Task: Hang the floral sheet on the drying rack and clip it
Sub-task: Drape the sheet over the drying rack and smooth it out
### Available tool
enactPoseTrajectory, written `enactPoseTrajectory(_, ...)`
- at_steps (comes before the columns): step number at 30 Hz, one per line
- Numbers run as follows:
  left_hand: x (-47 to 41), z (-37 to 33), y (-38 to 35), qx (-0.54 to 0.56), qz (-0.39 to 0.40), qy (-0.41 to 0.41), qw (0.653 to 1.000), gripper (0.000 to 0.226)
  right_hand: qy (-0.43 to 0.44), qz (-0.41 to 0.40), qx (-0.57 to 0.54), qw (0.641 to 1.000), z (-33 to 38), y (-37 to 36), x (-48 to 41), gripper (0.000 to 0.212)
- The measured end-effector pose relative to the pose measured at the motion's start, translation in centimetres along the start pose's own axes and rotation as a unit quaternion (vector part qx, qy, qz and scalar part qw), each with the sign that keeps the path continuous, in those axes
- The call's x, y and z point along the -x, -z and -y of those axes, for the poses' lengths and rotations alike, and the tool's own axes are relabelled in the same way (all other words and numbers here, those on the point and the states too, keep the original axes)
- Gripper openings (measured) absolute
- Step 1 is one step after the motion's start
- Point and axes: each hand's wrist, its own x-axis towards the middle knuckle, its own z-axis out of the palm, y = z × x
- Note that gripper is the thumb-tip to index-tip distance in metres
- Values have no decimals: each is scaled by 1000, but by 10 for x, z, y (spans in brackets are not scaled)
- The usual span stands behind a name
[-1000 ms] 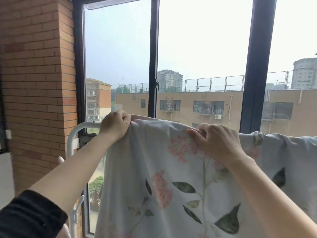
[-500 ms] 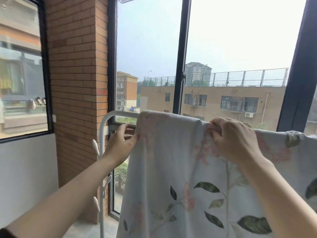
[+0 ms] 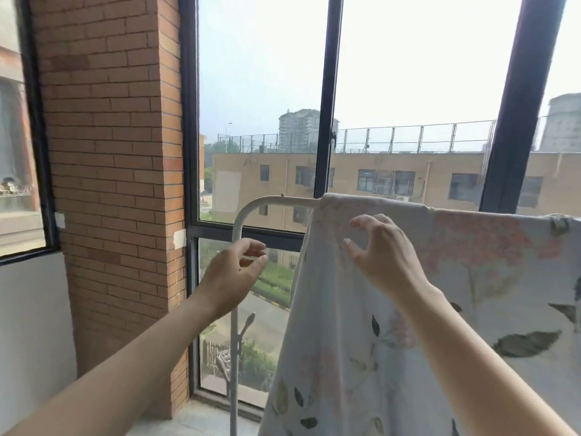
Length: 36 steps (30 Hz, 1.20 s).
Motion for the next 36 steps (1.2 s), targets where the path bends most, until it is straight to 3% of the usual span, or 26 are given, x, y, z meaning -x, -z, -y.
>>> enactPoseTrajectory(5,-13,24,20,21,26,-23,999,18,-49,1,18,999,29,-26,0,31)
enactPoseTrajectory(11,-45,45,19,36,46,-59,997,18,-89,-29,34,995,37,-59,-17,38)
enactPoseTrajectory(20,-109,54,19,72,72,-148,984,16,-124,-137,126,975,45,-91,-41,42)
enactPoseTrajectory(27,-147,58,21,148,121,-207,959,14,-178,-156,196,952,59,-94,-46,22)
enactPoseTrajectory(32,-169,72,29,217,194,-244,925,11,-222,-187,215,933,74,-103,-38,22)
enactPoseTrajectory(36,-185,93,35,275,232,-255,898,11,-248,-262,133,923,79,-111,-40,27)
